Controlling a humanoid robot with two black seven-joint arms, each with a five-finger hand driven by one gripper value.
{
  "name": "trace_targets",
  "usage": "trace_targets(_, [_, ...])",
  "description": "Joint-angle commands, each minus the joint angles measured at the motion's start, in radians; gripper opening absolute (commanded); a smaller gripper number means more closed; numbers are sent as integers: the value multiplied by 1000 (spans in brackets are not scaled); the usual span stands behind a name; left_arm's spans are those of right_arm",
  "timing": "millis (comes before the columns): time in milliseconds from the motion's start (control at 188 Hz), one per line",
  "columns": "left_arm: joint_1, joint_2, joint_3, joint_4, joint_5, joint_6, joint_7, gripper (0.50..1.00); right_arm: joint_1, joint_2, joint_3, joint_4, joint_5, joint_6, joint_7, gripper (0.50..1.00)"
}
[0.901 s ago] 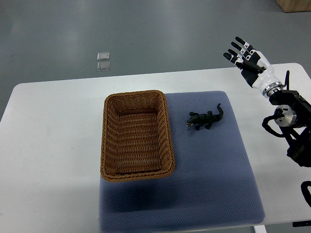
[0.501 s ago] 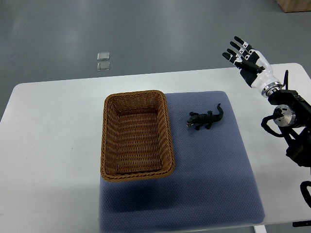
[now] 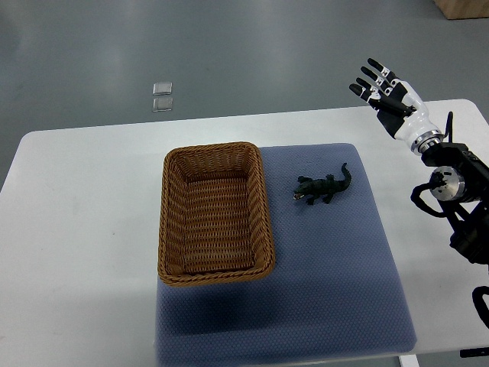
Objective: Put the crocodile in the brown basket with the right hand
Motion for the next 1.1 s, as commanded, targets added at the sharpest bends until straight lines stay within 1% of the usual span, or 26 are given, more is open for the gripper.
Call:
trace_targets(0, [0,0,0,0,0,0,0,1000,3,-3,2,-2,0,11,0,928])
trace_targets(731, [0,0,0,0,0,0,0,1000,4,-10,0,6,0,16,3,928])
trace_targets(891, [0,0,0,0,0,0,0,1000,6,-12,0,6,-2,50,3,928])
trace_targets(1093, [0,0,0,0,0,0,0,1000,7,-17,-2,8,-9,70,3,928])
